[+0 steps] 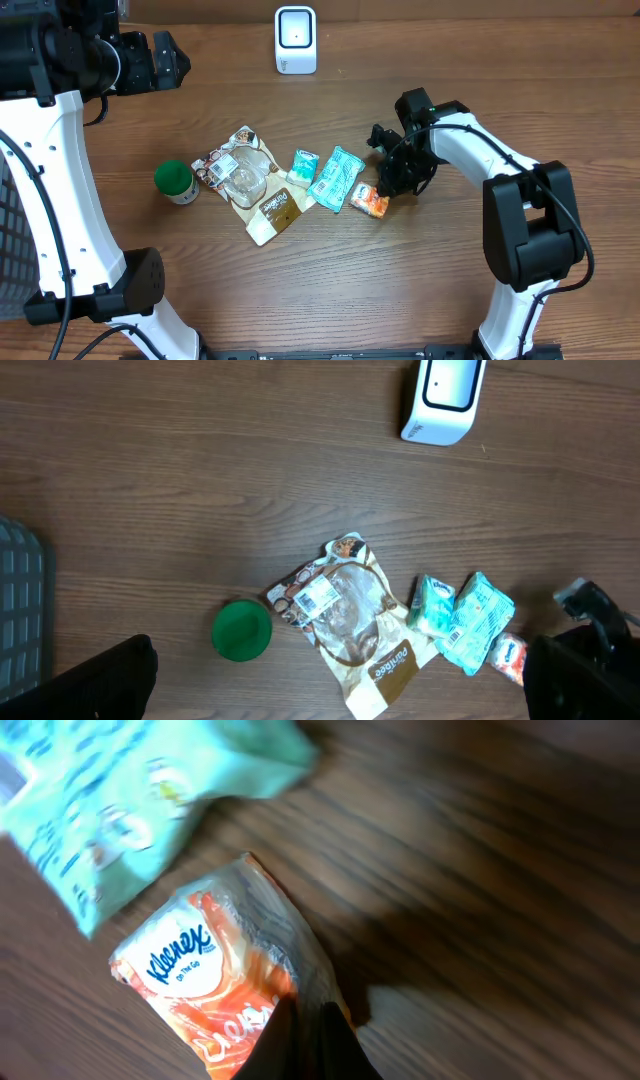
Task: Scan the item barcode
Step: 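Lower the right gripper onto the orange Kleenex pack and grasp it, then lift the orange pack and hold it over the white scanner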
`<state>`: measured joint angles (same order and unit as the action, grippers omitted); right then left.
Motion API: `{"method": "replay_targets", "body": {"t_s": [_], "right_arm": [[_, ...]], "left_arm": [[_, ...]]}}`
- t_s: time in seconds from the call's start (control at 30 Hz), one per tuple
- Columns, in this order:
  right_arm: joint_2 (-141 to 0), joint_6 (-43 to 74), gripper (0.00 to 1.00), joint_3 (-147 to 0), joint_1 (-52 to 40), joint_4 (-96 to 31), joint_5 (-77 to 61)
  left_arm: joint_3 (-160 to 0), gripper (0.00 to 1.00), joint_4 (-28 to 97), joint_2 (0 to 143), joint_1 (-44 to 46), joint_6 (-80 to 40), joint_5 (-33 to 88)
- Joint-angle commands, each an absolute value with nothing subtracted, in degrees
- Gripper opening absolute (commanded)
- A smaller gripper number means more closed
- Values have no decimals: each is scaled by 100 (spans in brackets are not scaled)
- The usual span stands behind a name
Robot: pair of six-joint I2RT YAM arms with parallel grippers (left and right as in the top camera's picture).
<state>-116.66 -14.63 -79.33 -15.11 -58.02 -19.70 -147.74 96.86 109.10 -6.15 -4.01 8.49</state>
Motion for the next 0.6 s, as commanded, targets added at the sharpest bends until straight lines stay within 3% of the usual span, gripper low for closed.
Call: {"method": "replay_targets", "body": {"t_s": [0.0,0.2,0.37,0.57], "right_arm": [[-11603,58,4,-8149,-1140,-5808,-1955],[-11177,1903,4,-8182,-784,-5688,-1542],[-11146,2318,4,-8158,-744,-5607,-1503],[-11146,1962,33,-8147,-753,-5677,-1538]], "left_arm": [[-14827,100,9679,10923,-635,-274,816],[-14827,100,9679,10923,-635,-274,816],[-14827,99,9679,10923,-635,-274,816],[-14827,100,9679,10923,-635,-274,816]]}}
